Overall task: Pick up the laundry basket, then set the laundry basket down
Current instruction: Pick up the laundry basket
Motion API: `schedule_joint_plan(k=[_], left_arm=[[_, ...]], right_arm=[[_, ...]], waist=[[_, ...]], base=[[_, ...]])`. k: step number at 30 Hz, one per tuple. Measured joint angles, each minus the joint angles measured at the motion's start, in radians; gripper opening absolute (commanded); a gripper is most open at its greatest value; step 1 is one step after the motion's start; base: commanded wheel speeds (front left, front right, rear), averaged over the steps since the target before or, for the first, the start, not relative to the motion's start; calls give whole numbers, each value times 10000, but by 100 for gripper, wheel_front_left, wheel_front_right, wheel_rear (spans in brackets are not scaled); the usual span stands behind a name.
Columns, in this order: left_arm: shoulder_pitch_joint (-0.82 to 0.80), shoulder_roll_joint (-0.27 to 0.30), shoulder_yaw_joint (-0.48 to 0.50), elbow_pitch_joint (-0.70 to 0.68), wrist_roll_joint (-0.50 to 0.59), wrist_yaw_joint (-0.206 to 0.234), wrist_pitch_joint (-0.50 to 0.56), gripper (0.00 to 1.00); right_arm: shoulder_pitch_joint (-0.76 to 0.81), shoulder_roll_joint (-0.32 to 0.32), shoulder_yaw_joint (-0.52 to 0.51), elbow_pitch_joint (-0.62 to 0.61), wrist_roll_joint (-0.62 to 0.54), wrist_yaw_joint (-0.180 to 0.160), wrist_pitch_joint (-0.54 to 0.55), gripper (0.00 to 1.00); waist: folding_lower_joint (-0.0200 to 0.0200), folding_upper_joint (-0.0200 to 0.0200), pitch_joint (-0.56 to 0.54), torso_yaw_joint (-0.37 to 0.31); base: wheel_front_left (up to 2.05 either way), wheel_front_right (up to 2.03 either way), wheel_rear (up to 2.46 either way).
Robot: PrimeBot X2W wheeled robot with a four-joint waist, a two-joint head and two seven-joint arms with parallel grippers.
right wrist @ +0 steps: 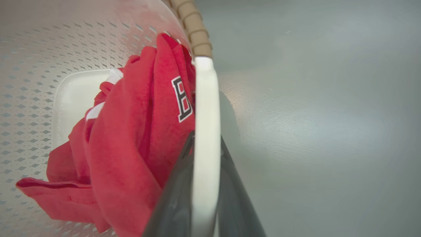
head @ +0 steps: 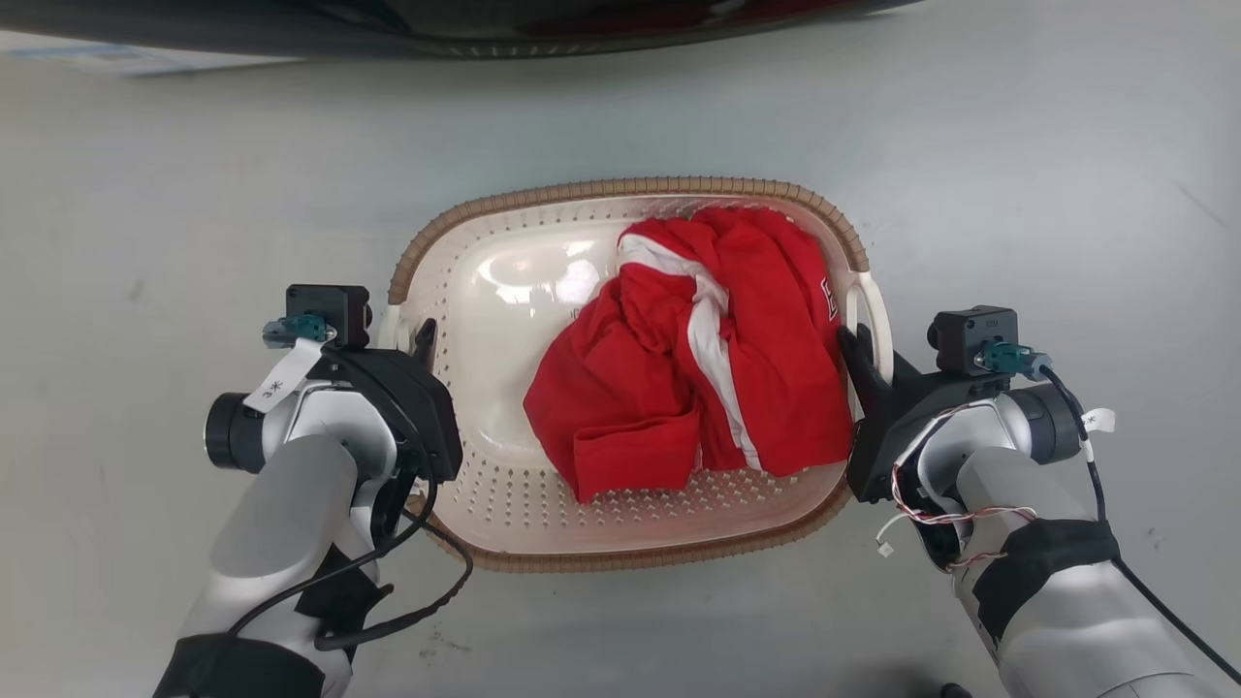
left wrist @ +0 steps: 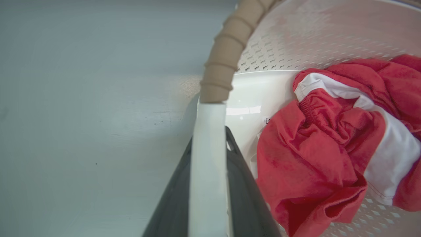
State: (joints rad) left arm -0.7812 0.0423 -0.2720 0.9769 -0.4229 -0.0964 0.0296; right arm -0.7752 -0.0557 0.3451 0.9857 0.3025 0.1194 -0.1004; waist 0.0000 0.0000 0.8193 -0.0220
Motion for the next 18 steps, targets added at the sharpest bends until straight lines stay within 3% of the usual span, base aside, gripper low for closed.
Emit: schedule_joint_plan(k=[18], left_arm=[[-198, -234, -100, 1824, -1099, -194, 1653, 0]], right_arm=[[-201, 146, 548, 1459, 865, 128, 1950, 0]], waist=[[-1, 0, -2034, -34]], base=[[0, 0, 0]])
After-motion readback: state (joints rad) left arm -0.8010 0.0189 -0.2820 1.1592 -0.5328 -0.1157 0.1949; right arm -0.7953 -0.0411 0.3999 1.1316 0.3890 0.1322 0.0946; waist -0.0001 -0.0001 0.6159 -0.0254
